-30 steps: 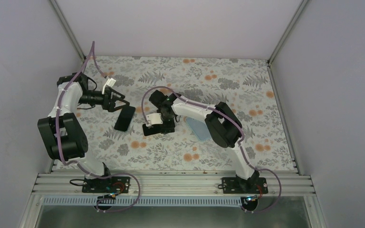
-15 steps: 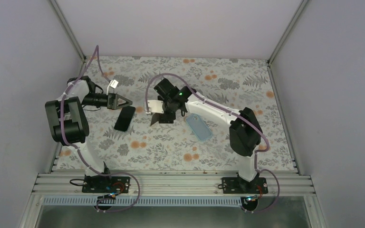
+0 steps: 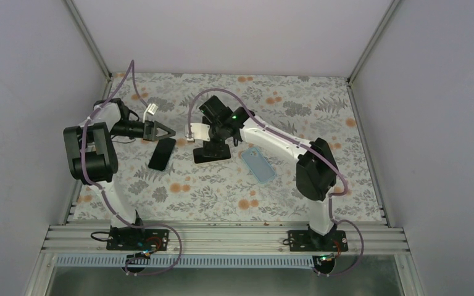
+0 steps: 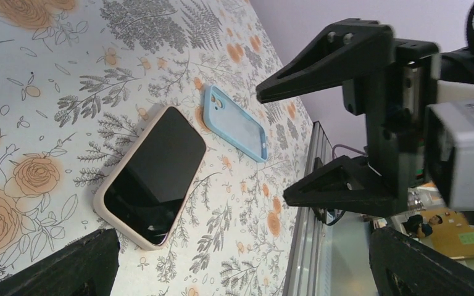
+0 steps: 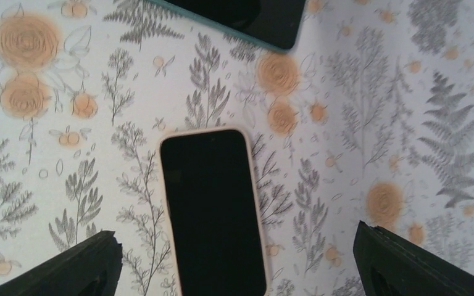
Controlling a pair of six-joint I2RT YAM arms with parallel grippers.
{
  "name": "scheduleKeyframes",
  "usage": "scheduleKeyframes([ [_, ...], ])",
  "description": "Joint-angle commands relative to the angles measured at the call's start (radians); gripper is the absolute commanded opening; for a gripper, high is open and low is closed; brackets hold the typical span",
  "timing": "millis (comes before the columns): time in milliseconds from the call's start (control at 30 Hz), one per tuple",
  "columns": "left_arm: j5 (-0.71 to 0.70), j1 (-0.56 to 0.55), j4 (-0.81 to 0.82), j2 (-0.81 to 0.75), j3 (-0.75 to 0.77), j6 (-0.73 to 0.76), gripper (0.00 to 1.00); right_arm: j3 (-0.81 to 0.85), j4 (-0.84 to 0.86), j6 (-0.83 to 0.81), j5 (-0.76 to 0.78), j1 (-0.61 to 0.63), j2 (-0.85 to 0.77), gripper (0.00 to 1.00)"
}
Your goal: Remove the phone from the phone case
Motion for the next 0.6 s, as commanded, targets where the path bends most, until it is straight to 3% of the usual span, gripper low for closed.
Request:
scheduleKeyframes([
  [0,0.026,0.012,-0.002,-0.006,0.016,0.033,1.0,-0.053,-0.017,-0.04,-0.039,-0.023,0.037,0.98],
  [233,0.03,0.019,-0.015,-0.025,0.007,0.058,1.0,0.055,-0.126,-0.129,-0.102,-0.078,0.163,1.0],
  [567,0.029,0.033,-0.014,-0.03,-0.002,0.071,1.0,0.122,-0.178,-0.163,-0.066,-0.08,0.278,1.0],
])
